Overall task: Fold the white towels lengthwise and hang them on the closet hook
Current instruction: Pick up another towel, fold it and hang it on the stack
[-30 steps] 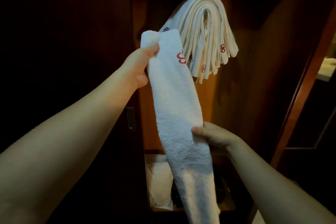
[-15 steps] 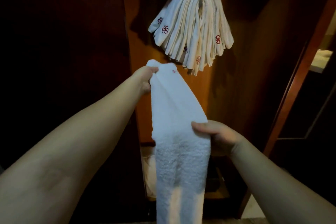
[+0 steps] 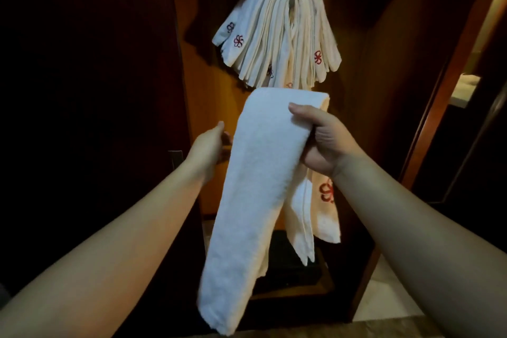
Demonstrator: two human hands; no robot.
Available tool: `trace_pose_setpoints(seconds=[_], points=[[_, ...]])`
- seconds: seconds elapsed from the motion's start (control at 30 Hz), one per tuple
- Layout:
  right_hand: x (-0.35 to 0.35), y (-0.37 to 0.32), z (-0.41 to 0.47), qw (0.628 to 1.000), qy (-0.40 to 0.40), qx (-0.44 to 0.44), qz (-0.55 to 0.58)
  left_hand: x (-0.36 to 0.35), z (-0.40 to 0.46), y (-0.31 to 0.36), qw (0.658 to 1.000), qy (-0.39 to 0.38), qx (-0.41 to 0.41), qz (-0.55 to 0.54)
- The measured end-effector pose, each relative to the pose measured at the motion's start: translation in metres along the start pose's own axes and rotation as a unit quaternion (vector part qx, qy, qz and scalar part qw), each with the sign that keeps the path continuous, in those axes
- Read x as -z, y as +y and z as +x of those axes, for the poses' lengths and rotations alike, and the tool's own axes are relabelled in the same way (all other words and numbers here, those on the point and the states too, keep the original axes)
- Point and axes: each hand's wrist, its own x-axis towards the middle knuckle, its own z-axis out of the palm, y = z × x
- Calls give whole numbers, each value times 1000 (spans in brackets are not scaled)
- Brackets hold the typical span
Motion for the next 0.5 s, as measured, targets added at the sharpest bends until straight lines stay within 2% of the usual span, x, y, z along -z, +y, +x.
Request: trace_pose_setpoints(seconds=[0.07, 0.17, 0.27, 0.37, 0.5], points=[[-8, -3, 6, 999, 38, 25, -21, -1, -21, -2, 990, 48, -133, 23], [-19, -6, 16, 992, 88, 45, -83, -7, -56, -14, 958, 41, -271, 83], [-28, -8, 27, 982, 126, 44, -136, -20, -74, -32, 931, 13, -320, 176], [-40, -10, 36, 969, 156, 60, -183, -36, -73, -42, 897, 44, -335, 286], [-52, -15, 45, 956, 206, 102, -184, -43, -61, -51, 899, 86, -303, 303]])
